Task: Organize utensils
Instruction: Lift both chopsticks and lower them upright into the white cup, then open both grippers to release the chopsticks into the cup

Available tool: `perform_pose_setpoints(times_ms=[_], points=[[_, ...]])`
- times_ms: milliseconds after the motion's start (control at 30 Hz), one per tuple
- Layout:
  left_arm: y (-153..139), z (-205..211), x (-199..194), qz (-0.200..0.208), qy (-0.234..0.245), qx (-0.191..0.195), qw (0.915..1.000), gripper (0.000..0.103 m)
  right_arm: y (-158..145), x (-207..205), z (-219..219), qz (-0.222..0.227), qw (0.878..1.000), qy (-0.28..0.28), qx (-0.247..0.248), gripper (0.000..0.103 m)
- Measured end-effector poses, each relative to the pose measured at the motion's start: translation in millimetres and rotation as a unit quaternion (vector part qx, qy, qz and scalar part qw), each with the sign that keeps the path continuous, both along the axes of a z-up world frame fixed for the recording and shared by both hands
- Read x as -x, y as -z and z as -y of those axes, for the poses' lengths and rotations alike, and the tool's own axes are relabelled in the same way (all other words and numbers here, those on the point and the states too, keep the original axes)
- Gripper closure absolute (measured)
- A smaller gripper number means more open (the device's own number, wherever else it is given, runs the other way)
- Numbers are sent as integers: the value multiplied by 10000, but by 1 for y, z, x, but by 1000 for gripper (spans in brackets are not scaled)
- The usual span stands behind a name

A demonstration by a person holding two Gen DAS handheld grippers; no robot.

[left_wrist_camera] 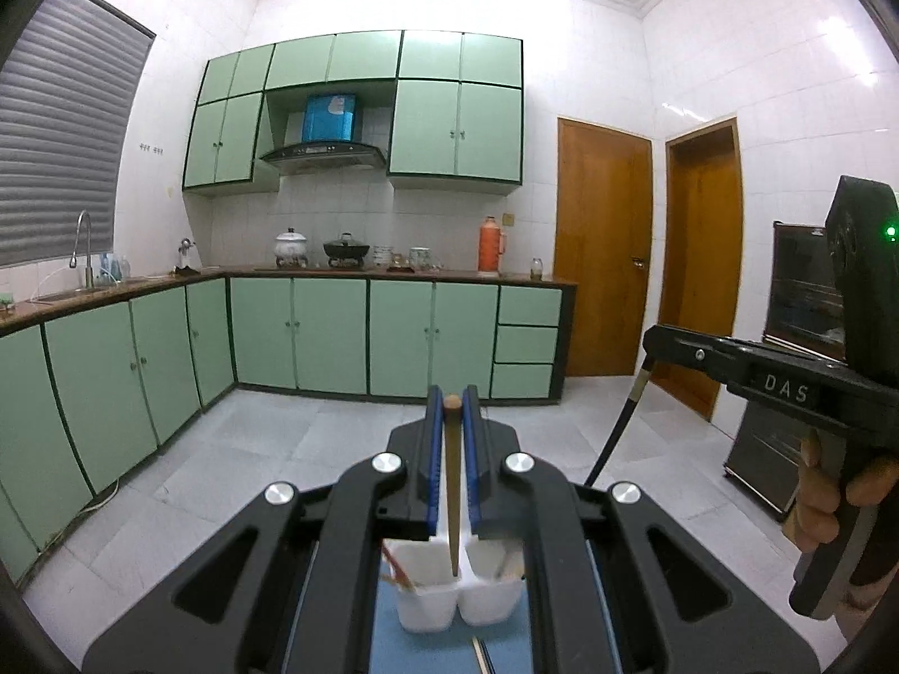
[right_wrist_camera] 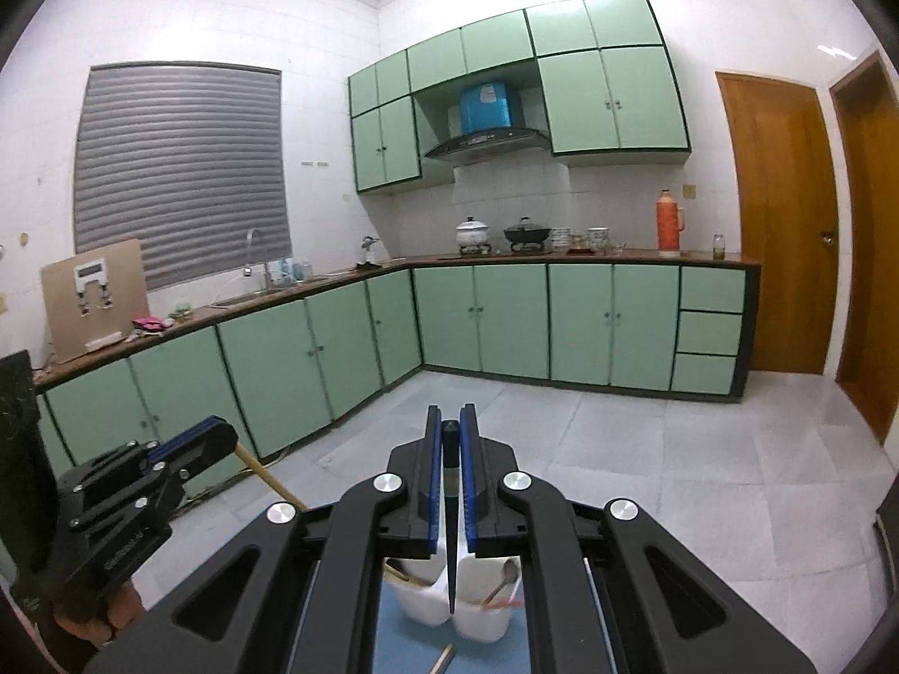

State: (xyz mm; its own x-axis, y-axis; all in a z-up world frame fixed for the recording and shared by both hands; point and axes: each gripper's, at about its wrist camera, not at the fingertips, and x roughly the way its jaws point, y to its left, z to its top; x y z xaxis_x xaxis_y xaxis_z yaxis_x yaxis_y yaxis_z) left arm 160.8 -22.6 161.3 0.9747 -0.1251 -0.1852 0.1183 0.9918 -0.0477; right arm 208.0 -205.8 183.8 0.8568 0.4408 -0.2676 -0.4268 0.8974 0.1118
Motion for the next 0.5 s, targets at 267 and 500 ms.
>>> perform_pose_setpoints(times_ms=[267, 500], points=[[30, 4, -65, -370, -132, -81, 9992, 97, 41, -63, -15, -341, 9992, 181, 93, 97], [74, 0, -94, -936, -100, -168, 9954, 97, 82, -81, -21, -811, 9966, 54, 114, 97]])
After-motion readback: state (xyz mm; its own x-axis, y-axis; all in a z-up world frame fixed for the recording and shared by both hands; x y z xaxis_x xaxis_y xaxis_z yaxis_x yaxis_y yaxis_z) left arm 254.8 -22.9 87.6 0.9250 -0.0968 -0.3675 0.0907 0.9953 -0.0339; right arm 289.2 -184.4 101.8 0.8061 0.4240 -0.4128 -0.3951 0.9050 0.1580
